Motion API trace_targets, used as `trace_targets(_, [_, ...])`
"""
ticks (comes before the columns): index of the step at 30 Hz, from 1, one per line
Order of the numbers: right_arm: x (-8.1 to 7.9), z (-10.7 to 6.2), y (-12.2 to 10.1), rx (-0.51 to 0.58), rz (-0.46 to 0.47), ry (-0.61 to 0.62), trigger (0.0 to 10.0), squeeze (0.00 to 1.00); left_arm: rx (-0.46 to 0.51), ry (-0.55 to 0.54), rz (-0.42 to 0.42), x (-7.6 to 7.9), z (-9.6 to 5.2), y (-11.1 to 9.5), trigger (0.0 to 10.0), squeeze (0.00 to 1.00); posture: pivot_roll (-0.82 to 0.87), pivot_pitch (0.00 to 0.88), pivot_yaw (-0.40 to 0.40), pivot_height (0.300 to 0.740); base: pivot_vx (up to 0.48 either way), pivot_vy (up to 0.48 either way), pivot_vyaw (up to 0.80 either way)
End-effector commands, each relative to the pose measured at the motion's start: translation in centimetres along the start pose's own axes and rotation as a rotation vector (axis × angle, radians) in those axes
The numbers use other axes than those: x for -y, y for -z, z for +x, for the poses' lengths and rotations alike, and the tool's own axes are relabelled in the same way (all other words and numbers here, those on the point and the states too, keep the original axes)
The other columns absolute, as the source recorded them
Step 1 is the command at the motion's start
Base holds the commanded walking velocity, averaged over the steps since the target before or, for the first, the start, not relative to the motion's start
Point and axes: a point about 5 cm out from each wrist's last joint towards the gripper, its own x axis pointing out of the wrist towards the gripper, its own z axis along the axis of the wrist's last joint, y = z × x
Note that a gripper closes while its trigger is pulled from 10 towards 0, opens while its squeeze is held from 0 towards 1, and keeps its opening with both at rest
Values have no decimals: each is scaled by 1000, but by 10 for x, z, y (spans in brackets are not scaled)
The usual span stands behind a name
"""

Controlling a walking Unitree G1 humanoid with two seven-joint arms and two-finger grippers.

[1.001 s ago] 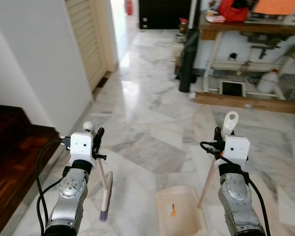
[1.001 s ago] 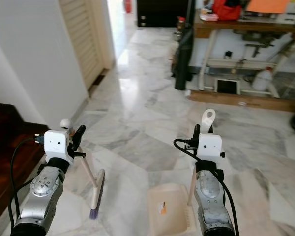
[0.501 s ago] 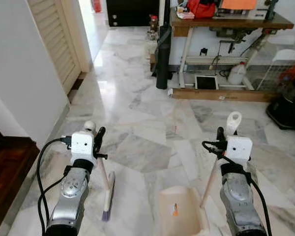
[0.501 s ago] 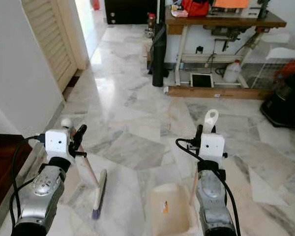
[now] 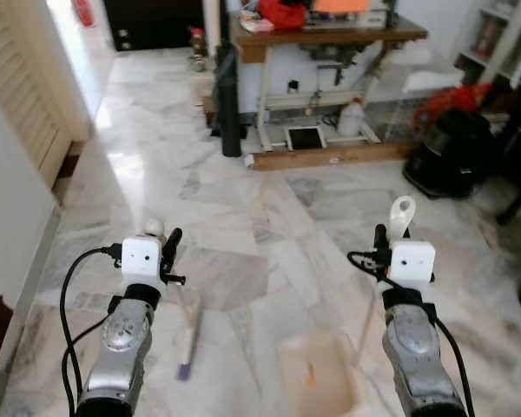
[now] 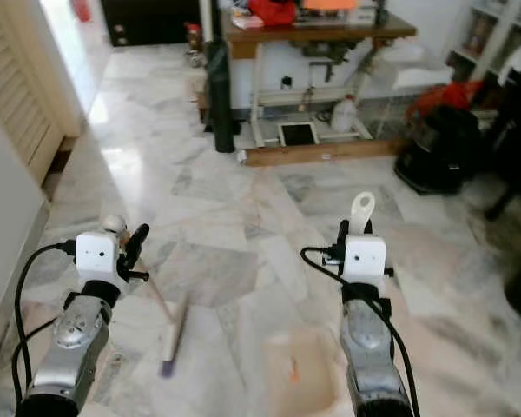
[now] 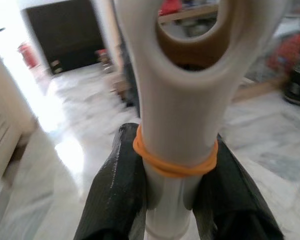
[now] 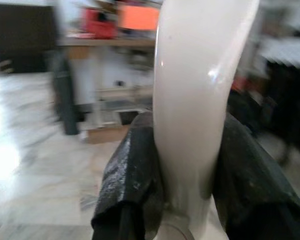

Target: Sweep floor

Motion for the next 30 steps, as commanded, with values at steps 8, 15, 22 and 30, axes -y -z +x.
trace_targets(8, [4,2,-5,28,-10,15,10000,0,58,23,-1,5,6,-11,10000,0,-5,0,60,740,0,0,-763])
trace_targets(15, [7,-1,-3,22,-13,18,10000,0,53,17,1,4,4,-10,10000,0,-4,0,56,740,0,0,-763])
trace_targets(22, [6,0,-3,22,-14,18,10000,0,51,13,0,4,4,-10,10000,0,-4,0,53,740,0,0,-761])
trace_targets(30, [8,1,-4,24,-17,19,10000,0,54,8,-3,5,5,-10,10000,0,-5,0,47,740,0,0,-763])
